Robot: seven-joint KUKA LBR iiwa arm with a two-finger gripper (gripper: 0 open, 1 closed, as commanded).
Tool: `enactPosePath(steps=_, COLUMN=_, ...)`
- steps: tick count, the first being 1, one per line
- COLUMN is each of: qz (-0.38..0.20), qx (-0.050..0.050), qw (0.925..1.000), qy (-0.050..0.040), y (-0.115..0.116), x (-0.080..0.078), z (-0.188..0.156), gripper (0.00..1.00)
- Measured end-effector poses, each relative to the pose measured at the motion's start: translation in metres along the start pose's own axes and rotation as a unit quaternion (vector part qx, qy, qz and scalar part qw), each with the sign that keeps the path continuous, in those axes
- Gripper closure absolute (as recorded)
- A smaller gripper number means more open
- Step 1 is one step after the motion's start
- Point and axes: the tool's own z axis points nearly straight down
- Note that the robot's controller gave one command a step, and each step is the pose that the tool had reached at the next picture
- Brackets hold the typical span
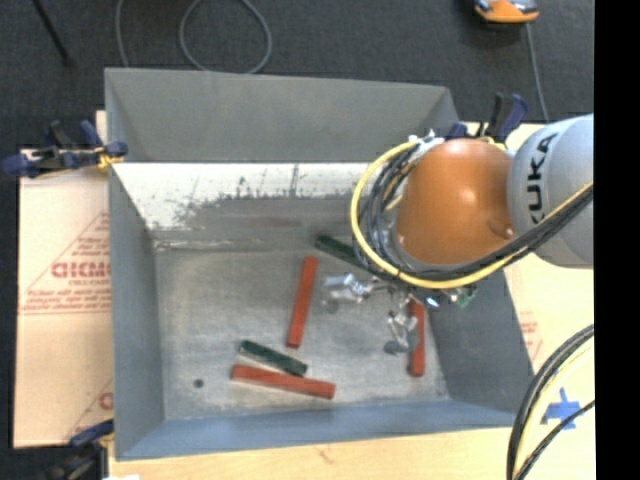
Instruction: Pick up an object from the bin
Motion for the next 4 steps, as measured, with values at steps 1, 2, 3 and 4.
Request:
enactPosePath(steps=1, qz=-0.168, qx=-0.004, qw=0.9857, qy=0.0035, y=-0.033, x=0.042, z=0.073, gripper=0.00)
enactPosePath(steps=2, qz=-0.248, qx=-0.004, qw=0.9688, qy=-0.0021, y=-0.093, x=0.118, z=0.028, gripper=0.00)
enactPosePath(steps=3, qz=-0.167, qx=-0.003, qw=0.9860, qy=-0.0002, y=-0.111, x=0.060, z=0.067, gripper=0.00)
enactPosePath(steps=4, qz=-0.166, qx=-0.002, qw=0.9862, qy=-0.0017, y=-0.111, x=0.061, z=0.069, gripper=1.00)
